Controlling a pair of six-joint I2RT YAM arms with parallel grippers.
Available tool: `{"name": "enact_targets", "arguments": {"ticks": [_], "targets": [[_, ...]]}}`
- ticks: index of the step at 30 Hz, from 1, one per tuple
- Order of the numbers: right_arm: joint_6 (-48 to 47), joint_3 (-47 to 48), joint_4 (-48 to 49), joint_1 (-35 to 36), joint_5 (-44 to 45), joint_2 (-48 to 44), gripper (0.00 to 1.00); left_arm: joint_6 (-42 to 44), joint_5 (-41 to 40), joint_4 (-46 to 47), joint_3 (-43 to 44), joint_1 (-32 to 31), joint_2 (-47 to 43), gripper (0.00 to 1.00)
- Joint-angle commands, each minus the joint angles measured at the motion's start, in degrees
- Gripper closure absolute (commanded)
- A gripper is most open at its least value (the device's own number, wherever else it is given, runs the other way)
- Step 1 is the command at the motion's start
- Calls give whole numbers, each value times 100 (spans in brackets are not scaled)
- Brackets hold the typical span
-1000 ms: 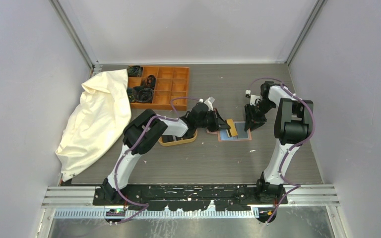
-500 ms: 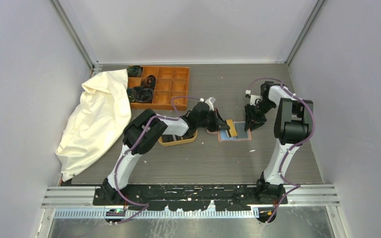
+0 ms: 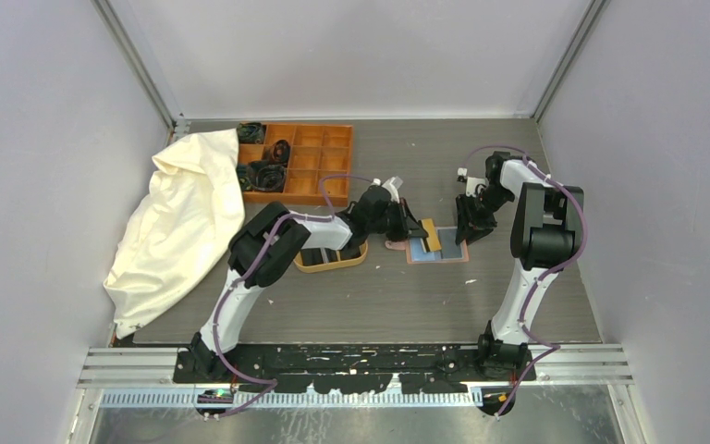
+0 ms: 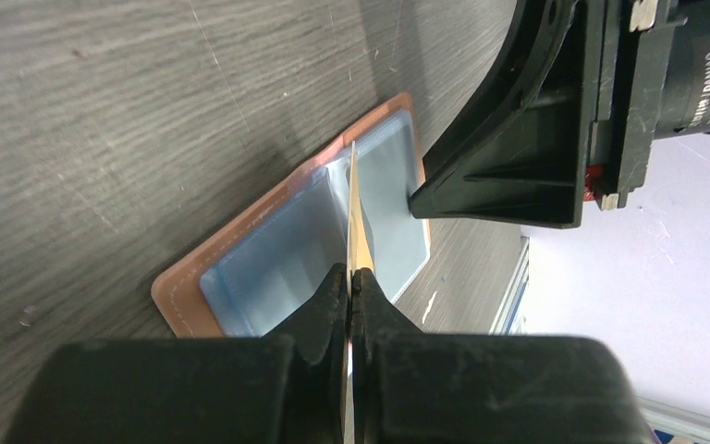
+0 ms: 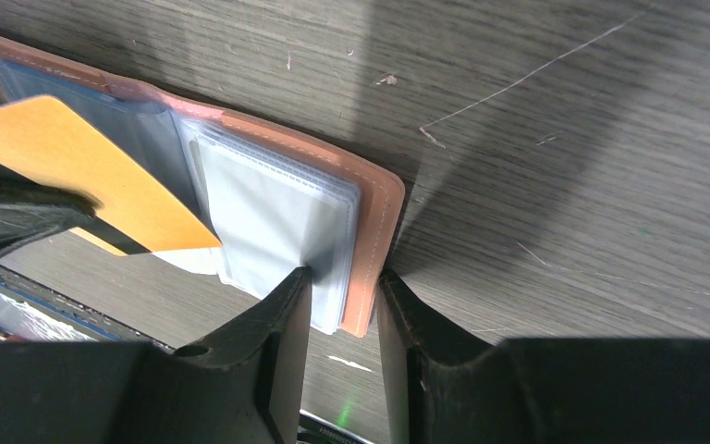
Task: Put the credit cards into the card holder
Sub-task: Insert the credit card into the card holder.
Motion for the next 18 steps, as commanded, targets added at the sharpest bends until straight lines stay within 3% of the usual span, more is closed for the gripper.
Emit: {"name": "enact_targets", "arguments": {"ticks": [1, 18], "targets": [[-48, 159, -78, 13, -4, 76, 63, 256, -121, -109, 216, 141, 23, 100], [-60, 164, -103, 29, -1, 105, 63, 50, 178, 224, 310, 188, 160, 100]]}}
